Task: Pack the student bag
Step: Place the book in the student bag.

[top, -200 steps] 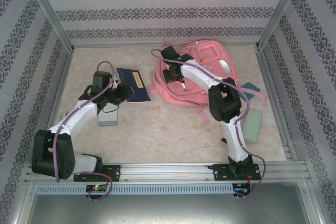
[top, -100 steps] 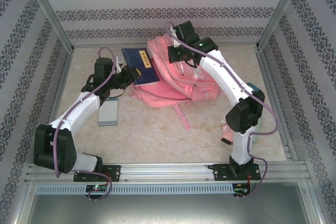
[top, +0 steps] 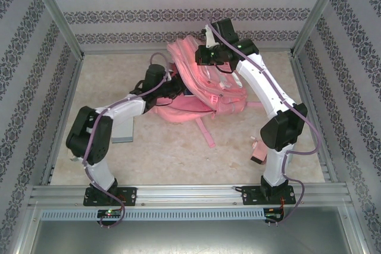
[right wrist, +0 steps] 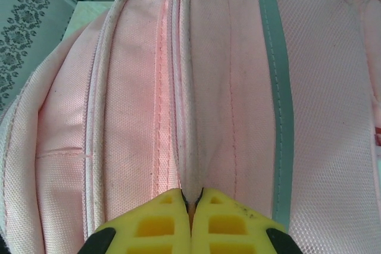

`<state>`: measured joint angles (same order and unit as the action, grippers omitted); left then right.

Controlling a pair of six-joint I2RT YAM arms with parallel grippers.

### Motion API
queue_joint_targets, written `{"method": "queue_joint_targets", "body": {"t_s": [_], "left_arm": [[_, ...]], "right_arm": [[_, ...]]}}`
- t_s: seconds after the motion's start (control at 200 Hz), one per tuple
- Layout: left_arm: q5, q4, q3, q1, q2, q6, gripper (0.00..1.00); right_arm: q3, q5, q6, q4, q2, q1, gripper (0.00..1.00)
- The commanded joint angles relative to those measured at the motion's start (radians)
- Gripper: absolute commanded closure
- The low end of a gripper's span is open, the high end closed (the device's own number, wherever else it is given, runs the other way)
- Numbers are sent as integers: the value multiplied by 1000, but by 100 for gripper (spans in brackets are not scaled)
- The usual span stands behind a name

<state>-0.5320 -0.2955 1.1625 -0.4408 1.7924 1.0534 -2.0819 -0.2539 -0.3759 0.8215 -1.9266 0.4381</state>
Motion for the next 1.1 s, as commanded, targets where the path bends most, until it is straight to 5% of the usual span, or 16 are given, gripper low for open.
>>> {"method": "queue_joint_targets", "body": {"t_s": [0.0,0.415,0.51,0.694,0.759,1.029,1.099], "left_arm": [[33,-148,85,-44,59,43,100],[194,191,320,-118,342,10,98],[190,285,428,-137,408,-23,87],[208,422,530,-146,441,-80,46],[243,460,523,-144,417,-111,41],[332,578,502,-124,334,-211,44],[335,552,477,-122,316,-216,68]], "right_arm": [[-10,-45,-37,-130,77,-6,100],[-4,-59,-54,-145,77,-7,100],[-6,-62,-57,-148,74,-7,100],[2,-57,-55,-147,77,-10,100],[10,-51,-51,-146,81,-12,100],[36,-42,-41,-151,92,-13,100],[49,-36,-40,-156,99,-13,100]]}}
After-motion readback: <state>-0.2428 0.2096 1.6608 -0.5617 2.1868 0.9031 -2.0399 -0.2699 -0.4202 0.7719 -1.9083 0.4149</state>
